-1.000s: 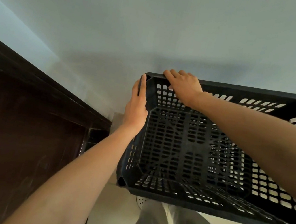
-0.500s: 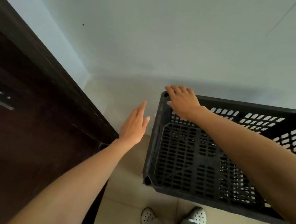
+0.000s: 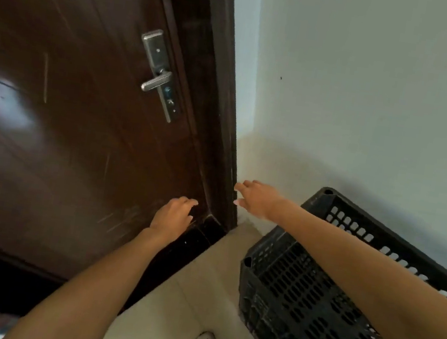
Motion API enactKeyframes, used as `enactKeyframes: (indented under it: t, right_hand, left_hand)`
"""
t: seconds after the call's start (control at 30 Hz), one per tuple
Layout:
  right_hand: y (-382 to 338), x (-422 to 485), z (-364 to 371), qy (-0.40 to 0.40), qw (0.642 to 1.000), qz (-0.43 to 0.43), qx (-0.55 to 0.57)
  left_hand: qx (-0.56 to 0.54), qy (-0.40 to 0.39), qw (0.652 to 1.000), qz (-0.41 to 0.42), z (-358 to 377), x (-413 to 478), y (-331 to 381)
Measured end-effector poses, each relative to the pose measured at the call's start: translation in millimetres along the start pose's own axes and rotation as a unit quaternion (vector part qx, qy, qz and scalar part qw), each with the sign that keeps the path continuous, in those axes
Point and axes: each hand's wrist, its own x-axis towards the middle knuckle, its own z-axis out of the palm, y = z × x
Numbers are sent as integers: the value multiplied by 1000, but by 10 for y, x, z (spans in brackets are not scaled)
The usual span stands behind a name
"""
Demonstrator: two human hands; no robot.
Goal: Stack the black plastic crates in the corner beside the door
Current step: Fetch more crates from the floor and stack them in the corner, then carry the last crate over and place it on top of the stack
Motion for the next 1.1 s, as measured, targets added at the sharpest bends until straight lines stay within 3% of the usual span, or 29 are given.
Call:
enactKeyframes:
  t: [0.2, 0.57, 1.1]
  right_hand:
    - [-592, -305, 221, -18, 992, -124, -33]
    - [-2030, -948, 791, -31, 942, -329, -62]
    - [-5107, -2683, 1617, -107, 804, -552, -193]
  left_hand:
    - [-13, 6, 987, -160, 132, -1275, -133]
    - [-76, 35, 931, -356, 592, -3475, 70]
    - [-123, 68, 795, -590, 1262, -7250, 329]
